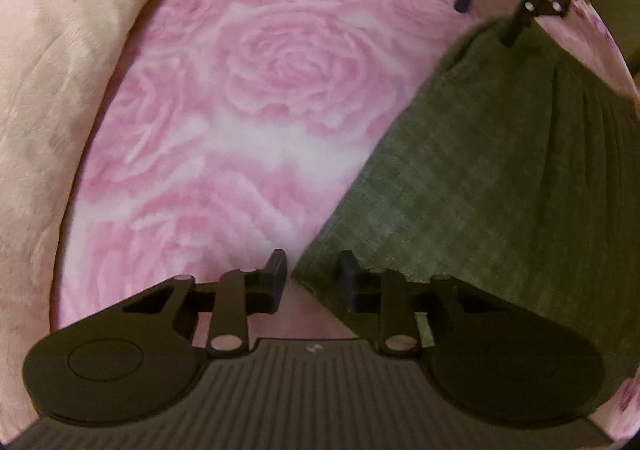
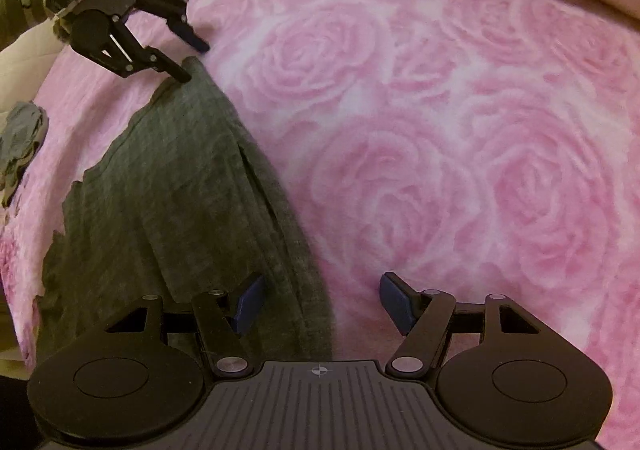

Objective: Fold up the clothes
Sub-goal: 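Grasp the shorts' leg hem with the left gripper while the right gripper grasps the waistband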

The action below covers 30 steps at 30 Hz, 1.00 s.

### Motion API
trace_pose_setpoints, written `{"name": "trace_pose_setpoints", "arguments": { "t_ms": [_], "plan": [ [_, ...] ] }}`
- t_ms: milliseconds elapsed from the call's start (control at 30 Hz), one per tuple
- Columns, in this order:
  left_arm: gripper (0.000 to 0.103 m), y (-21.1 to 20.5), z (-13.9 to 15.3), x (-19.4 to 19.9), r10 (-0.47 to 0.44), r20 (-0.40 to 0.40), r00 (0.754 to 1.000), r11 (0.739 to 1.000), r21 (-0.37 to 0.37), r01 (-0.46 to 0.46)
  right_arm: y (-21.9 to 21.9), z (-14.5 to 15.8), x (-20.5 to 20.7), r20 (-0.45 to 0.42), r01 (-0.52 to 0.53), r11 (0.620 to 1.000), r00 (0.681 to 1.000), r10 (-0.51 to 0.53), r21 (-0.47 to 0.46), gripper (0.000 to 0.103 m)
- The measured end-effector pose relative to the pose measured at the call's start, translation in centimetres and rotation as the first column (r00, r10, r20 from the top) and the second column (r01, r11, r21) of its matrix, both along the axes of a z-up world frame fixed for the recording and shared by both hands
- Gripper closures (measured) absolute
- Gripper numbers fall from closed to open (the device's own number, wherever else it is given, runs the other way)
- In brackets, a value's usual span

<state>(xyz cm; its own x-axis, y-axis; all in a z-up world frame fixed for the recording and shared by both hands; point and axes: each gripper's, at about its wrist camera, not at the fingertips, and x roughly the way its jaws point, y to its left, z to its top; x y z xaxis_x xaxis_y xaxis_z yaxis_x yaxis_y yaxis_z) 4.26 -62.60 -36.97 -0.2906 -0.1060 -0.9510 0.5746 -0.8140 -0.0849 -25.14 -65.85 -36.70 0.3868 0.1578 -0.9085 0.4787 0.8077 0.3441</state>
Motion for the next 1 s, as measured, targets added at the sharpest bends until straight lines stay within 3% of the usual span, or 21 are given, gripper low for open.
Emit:
{"name": "trace_pose_setpoints", "arguments": {
  "t_ms": [67, 100, 200, 400, 567, 700, 833, 900, 1000],
  "plan": [
    [0.097, 0.1, -0.1, -0.3, -0.002, -0.008, 1.000, 1.000, 0.003, 0.002, 0.1, 0.0, 0.0, 0.001, -0.003, 1.000, 1.000, 0.003, 0.007, 0.050],
    [0.099, 0.5, -0.1, -0.5, -0.007, -0.001, 1.000, 1.000, -0.006, 0.007, 0.1, 0.0, 0.0, 0.001, -0.003, 1.000, 1.000, 0.003, 0.011, 0.066],
    [0.101, 2.3, 0.2, -1.1, -0.019, 0.036, 0.999, 0.997, -0.078, 0.022, 0.6, 0.2, 0.0, 0.000, -0.006, 1.000, 1.000, 0.006, 0.005, 0.090],
    [0.101, 8.0, 4.3, -0.1, 0.107, -0.005, 0.994, 0.972, -0.210, -0.105, 4.9, 3.5, -0.4, 0.006, -0.032, 0.983, 0.999, 0.034, -0.181, 0.095],
    [0.101, 17.4, 9.5, -0.9, 0.252, -0.116, 0.961, 0.926, -0.258, -0.274, 12.7, 8.3, -1.4, -0.008, -0.071, 0.902, 0.997, 0.074, -0.425, 0.096],
    [0.101, 26.2, 11.8, -1.9, 0.374, -0.202, 0.905, 0.882, -0.224, -0.415, 20.9, 10.5, -2.6, -0.069, -0.149, 0.813, 0.989, 0.133, -0.563, 0.095],
    [0.101, 34.1, 10.3, -3.8, 0.494, -0.259, 0.830, 0.836, -0.121, -0.536, 29.7, 10.2, -4.2, -0.180, -0.278, 0.722, 0.961, 0.211, -0.634, 0.095],
    [0.101, 37.9, 9.3, -4.8, 0.554, -0.273, 0.787, 0.805, -0.065, -0.589, 32.8, 9.1, -5.1, -0.230, -0.322, 0.711, 0.947, 0.226, -0.625, 0.095],
    [0.094, 41.5, 5.7, -6.2, 0.655, -0.226, 0.721, 0.744, 0.029, -0.667, 36.9, 6.2, -6.1, -0.310, -0.360, 0.717, 0.928, 0.208, -0.597, 0.095]
  ]
}}
